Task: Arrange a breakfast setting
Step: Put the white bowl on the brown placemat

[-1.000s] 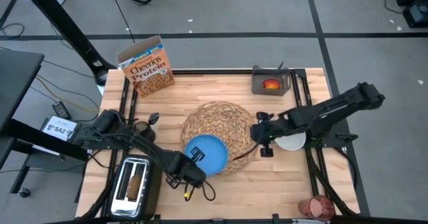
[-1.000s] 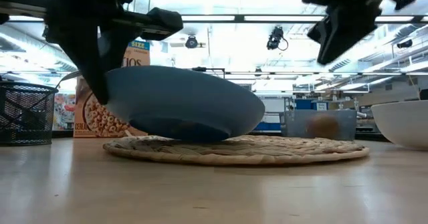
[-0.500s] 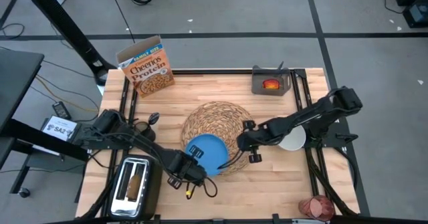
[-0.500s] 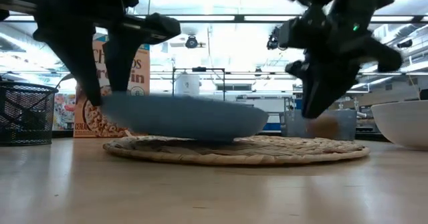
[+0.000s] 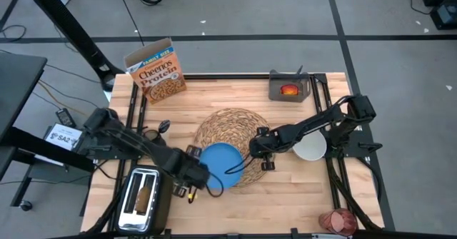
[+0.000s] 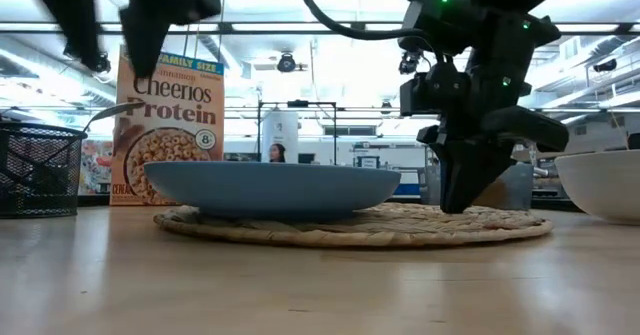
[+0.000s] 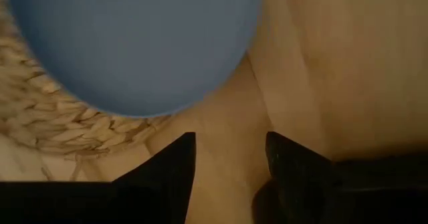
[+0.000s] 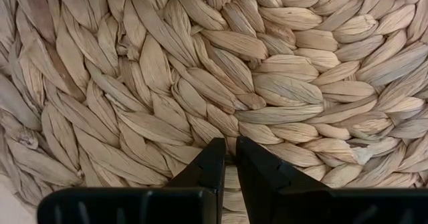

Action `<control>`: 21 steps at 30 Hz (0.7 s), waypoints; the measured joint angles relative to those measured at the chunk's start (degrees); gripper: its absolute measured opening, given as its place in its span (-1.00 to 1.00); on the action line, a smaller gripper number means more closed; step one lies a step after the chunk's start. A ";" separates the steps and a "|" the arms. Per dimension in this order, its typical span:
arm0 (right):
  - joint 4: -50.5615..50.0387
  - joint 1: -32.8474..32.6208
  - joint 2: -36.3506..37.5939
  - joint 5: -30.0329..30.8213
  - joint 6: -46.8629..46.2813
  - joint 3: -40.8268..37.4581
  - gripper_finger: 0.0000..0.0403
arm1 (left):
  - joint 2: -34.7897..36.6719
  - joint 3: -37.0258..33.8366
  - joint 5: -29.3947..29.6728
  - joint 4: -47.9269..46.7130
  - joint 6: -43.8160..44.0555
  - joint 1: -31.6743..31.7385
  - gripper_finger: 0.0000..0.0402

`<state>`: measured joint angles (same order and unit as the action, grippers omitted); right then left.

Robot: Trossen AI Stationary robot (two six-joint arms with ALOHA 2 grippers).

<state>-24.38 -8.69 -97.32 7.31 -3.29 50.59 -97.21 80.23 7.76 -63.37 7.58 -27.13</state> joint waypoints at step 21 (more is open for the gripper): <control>-38.77 -0.75 15.19 -1.27 -24.97 8.12 -0.75 | 12.36 0.06 10.34 27.93 11.58 17.16 -0.08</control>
<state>-63.15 -9.44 -82.13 6.04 -28.26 58.71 -84.85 80.28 18.10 -35.44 19.16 -9.97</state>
